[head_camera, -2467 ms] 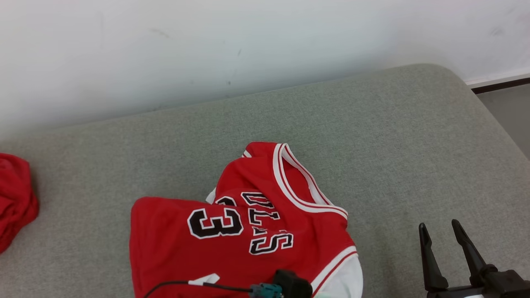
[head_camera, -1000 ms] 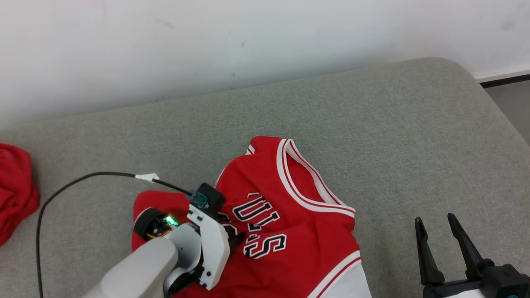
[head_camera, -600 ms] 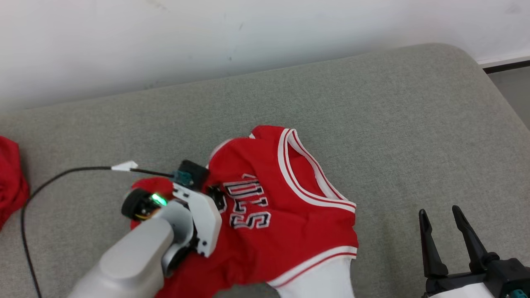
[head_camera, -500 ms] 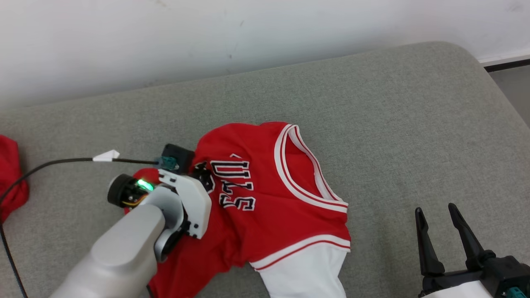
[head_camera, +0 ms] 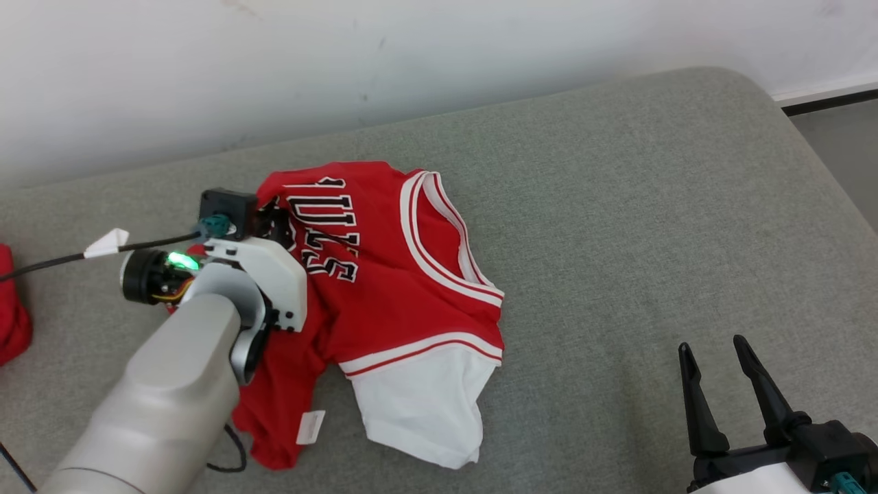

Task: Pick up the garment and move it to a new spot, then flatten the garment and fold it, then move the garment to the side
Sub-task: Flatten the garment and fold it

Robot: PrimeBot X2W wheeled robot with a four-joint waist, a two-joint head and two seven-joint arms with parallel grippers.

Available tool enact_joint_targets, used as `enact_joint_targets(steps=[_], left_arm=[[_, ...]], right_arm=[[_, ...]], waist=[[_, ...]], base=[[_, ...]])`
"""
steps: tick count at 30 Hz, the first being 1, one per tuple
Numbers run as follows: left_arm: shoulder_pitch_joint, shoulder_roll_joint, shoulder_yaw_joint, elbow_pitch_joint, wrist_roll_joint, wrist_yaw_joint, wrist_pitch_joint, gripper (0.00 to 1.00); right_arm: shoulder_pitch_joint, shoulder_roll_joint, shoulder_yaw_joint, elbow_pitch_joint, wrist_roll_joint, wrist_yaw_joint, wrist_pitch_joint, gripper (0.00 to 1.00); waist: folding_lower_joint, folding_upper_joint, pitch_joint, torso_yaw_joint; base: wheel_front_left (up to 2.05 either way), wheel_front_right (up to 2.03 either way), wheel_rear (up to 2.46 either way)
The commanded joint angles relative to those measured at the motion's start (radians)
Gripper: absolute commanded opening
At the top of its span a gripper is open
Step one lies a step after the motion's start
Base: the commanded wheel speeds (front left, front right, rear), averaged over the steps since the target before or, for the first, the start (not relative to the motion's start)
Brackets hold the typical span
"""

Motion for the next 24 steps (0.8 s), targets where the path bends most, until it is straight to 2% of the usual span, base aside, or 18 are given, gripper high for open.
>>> enact_joint_targets(steps=[1,7,12,19,24], left_arm=[[0.009,-0.009,0.004,0.011,-0.009,-0.004,-0.014,1.0],[0.053,-0.046,0.031,0.01,-0.05,-0.044,-0.095,1.0],[0.148,-0.033,0.075,-0.118,-0.056,-0.041,-0.124,1.0],[0.423,0.034,0.197,-0.485,0.021,0.059,-0.124,1.0],[0.632,0.068,0.272,-0.687,0.082,0.118,-0.124,1.0]], right_arm=[[-0.005,-0.003,-0.003,0.003,-0.005,0.0,0.001,1.0],[0.02,-0.003,-0.022,-0.001,-0.013,0.0,0.001,1.0],[0.045,-0.003,-0.034,-0.012,-0.026,0.0,0.001,1.0],[0.079,-0.004,-0.047,-0.053,-0.04,0.0,0.001,1.0],[0.098,-0.011,-0.035,-0.061,-0.052,0.0,0.001,1.0]], waist=[[0.0,-0.0001,-0.007,0.003],[0.0,-0.0001,-0.05,0.028],[0.0,-0.0001,-0.104,0.06],[0.0,-0.0001,-0.15,0.112],[0.0,-0.0001,-0.165,0.149]], base=[[0.0,0.0,0.0],[0.0,0.0,0.0],[0.0,0.0,0.0],[0.0,0.0,0.0],[0.0,0.0,0.0]])
